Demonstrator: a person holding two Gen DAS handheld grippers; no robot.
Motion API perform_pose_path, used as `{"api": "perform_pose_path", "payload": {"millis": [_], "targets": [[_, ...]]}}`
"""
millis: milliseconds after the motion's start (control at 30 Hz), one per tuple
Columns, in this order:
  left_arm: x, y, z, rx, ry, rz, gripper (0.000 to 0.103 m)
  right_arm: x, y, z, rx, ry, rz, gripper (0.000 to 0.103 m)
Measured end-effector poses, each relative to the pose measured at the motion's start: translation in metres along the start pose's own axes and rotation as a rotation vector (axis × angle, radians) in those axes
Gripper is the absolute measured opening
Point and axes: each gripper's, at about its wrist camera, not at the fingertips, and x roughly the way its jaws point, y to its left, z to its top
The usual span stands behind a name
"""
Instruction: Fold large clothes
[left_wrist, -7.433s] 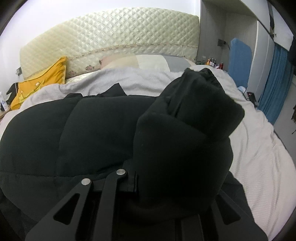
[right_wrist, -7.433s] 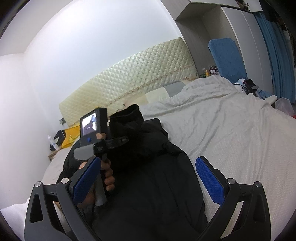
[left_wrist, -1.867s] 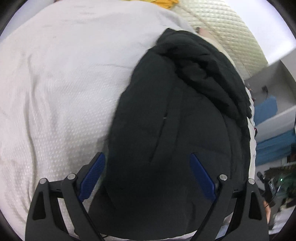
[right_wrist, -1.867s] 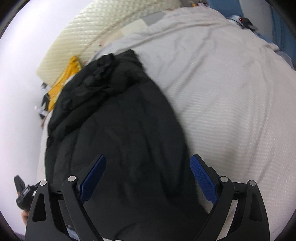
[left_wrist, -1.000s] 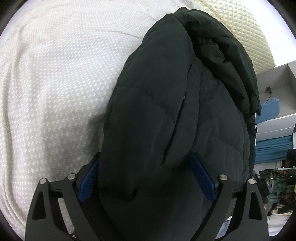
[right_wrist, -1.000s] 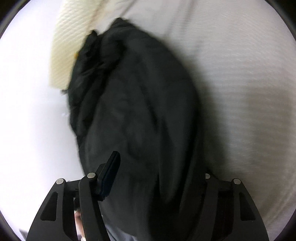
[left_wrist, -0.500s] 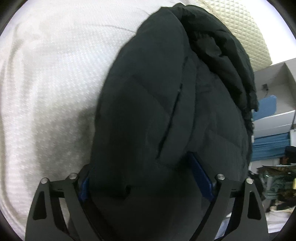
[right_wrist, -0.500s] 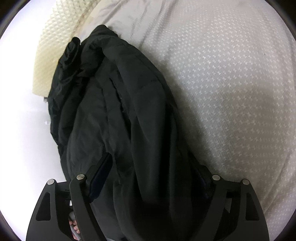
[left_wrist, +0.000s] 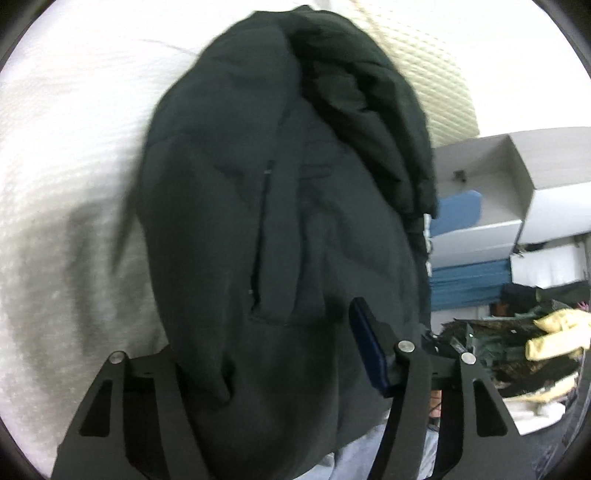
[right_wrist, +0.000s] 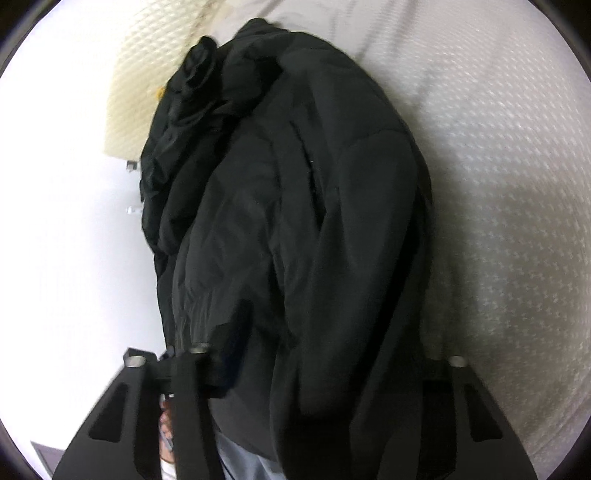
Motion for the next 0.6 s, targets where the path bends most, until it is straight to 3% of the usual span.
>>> {"api": "perform_pose_path", "payload": {"millis": [167, 367, 600], "targets": [[0.004, -0.002, 0.002, 0.025, 0.0, 0.023, 0.047, -0.008, 0.019, -0.002, -0.09, -0.034, 0.034, 0.025], [-0.004, 0.003, 0.0, 0.035, -0.018, 0.037, 0.023, -0.022, 0.034, -0.01, -0.168, -0.081, 0.005, 0.025], [-0.022, -0.008, -0.005, 0.087, -0.081, -0.03, 0.012, -0.04, 0.055, -0.026, -0.257, -0.16, -0.011, 0.024]]}}
